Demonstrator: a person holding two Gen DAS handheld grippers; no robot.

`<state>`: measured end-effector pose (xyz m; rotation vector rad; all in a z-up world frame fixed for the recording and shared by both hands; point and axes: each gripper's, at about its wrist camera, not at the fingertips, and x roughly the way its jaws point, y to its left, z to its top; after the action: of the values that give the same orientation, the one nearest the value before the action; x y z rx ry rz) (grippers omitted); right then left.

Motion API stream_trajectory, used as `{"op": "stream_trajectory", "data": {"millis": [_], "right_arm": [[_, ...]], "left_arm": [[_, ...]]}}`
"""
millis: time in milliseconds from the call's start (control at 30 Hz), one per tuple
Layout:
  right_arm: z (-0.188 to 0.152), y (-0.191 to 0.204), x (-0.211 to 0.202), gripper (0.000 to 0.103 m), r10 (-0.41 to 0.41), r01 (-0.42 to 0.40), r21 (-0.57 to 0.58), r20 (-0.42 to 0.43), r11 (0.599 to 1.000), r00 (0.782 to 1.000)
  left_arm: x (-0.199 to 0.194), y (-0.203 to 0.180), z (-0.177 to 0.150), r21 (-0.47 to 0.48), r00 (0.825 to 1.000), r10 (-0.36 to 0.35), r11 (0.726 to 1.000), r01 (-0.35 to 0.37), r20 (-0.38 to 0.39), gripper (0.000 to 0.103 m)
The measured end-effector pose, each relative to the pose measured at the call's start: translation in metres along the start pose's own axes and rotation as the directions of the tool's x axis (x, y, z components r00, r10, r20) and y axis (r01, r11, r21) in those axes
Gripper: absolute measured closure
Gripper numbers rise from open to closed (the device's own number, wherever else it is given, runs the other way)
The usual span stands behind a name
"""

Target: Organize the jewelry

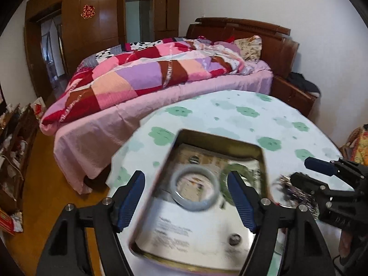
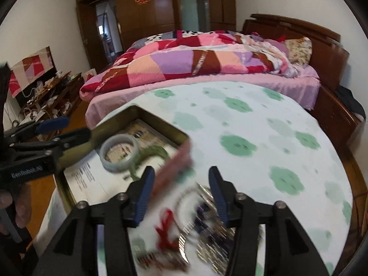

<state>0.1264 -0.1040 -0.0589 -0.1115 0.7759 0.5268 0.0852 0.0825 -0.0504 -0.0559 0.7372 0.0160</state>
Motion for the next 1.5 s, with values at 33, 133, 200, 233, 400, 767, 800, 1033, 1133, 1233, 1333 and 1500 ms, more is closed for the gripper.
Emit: {"op": "stream_trajectory", "data": {"millis": [33,133,200,233,400,767,800,1033,1133,1233,1333,1500], "right_arm": [[-0.004,-0.004,-0.004,0.047,-0.006,0.006,0.006,0.000,1.000,1.000],[-0.022,-0.023,-0.020,0.044,-0.024,0.024,0.045,0.001,0.999,1.000],[-0.033,-0.033,-0.027,0.042,-0.031,0.031,0.071,0.002,0.997,1.000],[-0.039,-0.037,-0.031,0.042,-0.036,0.036,0.077,0.001,0.996,0.999],[-0.068,-0.044,-0.035,0.042,-0.050,0.053,0.096,-0.028,0.994,0.998],[-0.075,-0.005,-0.008,0.042,0.043,-0.047,-0.038,-0.092,0.998,0.995],[-0.074,-0.001,-0.003,0.042,0.043,-0.049,-0.053,-0.107,0.997,0.993],[-0.075,0.004,0.009,0.067,0.073,-0.083,-0.065,-0.138,0.994,0.988],[-0.078,0.007,0.003,0.080,0.092,-0.101,-0.071,-0.125,0.992,0.988],[-0.081,0.010,-0.001,0.082,0.091,-0.100,-0.080,-0.116,0.992,0.989],[-0.084,0.012,-0.004,0.084,0.092,-0.101,-0.083,-0.104,0.991,0.990],[-0.084,0.007,-0.020,0.086,0.081,-0.083,-0.063,-0.044,0.995,0.996]], "left_arm": [[-0.002,-0.003,-0.003,0.000,1.000,-0.004,1.000,0.004,0.002,0.029],[-0.010,-0.020,-0.013,0.015,0.999,-0.036,0.999,0.036,0.004,0.029],[-0.013,-0.034,-0.018,0.036,0.999,-0.054,0.998,0.054,0.000,0.029],[-0.015,-0.039,-0.019,0.046,0.998,-0.058,0.997,0.058,-0.001,0.029],[-0.019,-0.067,-0.033,0.090,0.997,-0.082,0.993,0.082,-0.003,0.029],[-0.009,-0.050,-0.043,0.013,0.999,-0.022,1.000,0.022,-0.027,0.029],[-0.009,-0.048,-0.043,0.006,0.999,-0.022,1.000,0.022,-0.027,0.029],[-0.012,-0.056,-0.045,0.028,1.000,-0.024,0.999,0.024,-0.016,0.029],[-0.013,-0.056,-0.046,0.030,1.000,-0.021,0.999,0.021,-0.016,0.029],[-0.014,-0.056,-0.045,0.028,1.000,-0.018,0.999,0.018,-0.015,0.029],[-0.016,-0.056,-0.045,0.031,1.000,-0.014,0.999,0.014,-0.006,0.029],[-0.020,-0.057,-0.043,0.036,1.000,-0.016,0.999,0.016,0.006,0.029]]}}
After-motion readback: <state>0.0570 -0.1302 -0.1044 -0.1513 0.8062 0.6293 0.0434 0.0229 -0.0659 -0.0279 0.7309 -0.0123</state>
